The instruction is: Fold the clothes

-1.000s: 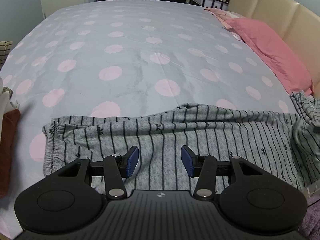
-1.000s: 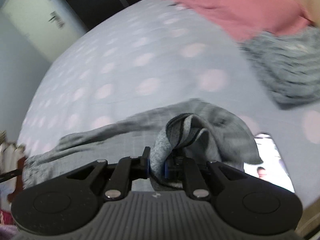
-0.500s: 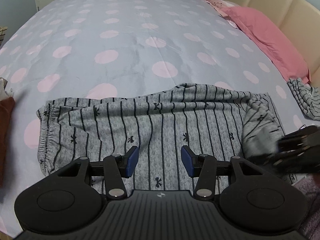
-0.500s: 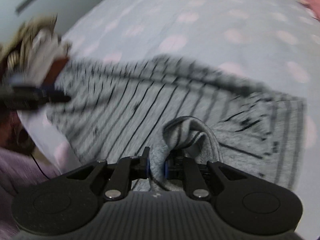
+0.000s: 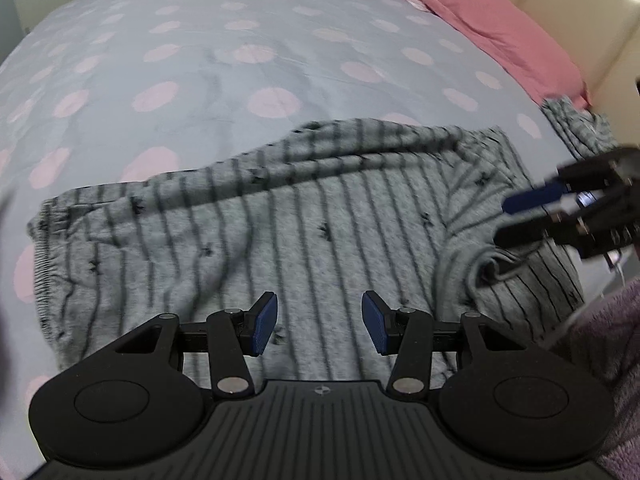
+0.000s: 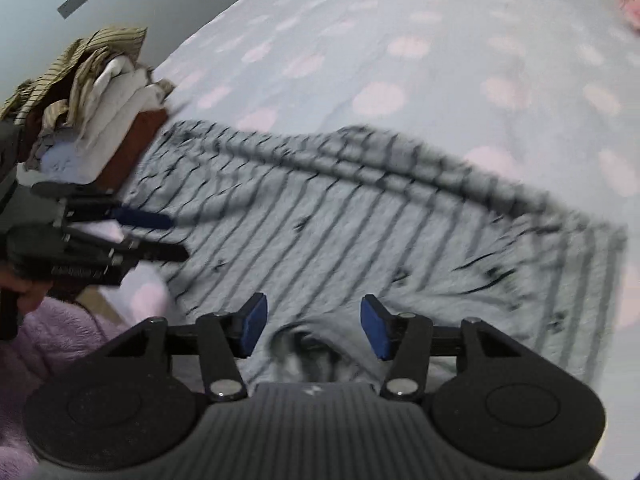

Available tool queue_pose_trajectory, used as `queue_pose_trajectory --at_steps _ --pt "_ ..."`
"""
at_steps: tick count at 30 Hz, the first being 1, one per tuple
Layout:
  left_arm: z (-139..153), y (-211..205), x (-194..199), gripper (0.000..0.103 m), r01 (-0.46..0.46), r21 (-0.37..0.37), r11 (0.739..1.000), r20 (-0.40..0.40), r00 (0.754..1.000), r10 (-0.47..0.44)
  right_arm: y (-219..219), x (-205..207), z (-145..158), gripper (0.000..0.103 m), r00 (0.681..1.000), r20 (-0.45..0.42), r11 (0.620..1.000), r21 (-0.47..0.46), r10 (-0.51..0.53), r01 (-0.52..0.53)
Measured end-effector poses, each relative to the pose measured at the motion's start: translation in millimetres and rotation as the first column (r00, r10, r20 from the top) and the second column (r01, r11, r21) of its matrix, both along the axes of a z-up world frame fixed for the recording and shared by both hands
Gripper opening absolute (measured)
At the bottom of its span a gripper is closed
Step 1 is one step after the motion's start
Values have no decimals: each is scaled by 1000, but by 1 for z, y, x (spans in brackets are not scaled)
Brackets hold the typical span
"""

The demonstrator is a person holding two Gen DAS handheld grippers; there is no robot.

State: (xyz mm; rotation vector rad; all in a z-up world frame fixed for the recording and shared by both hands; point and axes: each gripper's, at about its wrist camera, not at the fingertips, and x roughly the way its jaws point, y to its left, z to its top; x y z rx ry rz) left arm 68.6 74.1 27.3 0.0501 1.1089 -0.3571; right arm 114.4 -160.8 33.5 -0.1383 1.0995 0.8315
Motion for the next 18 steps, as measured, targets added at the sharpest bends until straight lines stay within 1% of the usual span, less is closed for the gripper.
queue_pose_trajectory --at_steps 5,8,9,11,13,15,18 --pt "-6 -24 -8 45 89 -6 996 -13 996 -89 -20 6 -3 54 999 51 996 -81 -18 22" --pt "-10 -36 -12 45 127 -6 992 -26 992 -127 -40 10 -9 52 995 95 986 -158 -38 53" --pt "-11 -39 -12 45 136 -5 991 -32 990 -137 -45 11 -12 44 994 97 983 -174 -42 58" --pt "-13 -44 -13 45 152 -1 988 -42 987 -152 -55 13 -18 33 994 99 978 -199 -47 67" --pt "-16 -46 -13 45 156 4 988 -52 986 -155 -67 13 -21 32 994 94 975 -211 -50 69" --pt "-19 -46 -11 45 150 9 989 -62 987 -149 -71 9 -28 31 996 90 971 -236 -25 46" --pt "-20 -46 -8 45 134 11 991 -72 989 -133 -72 2 -42 30 997 64 956 -294 46 -25"
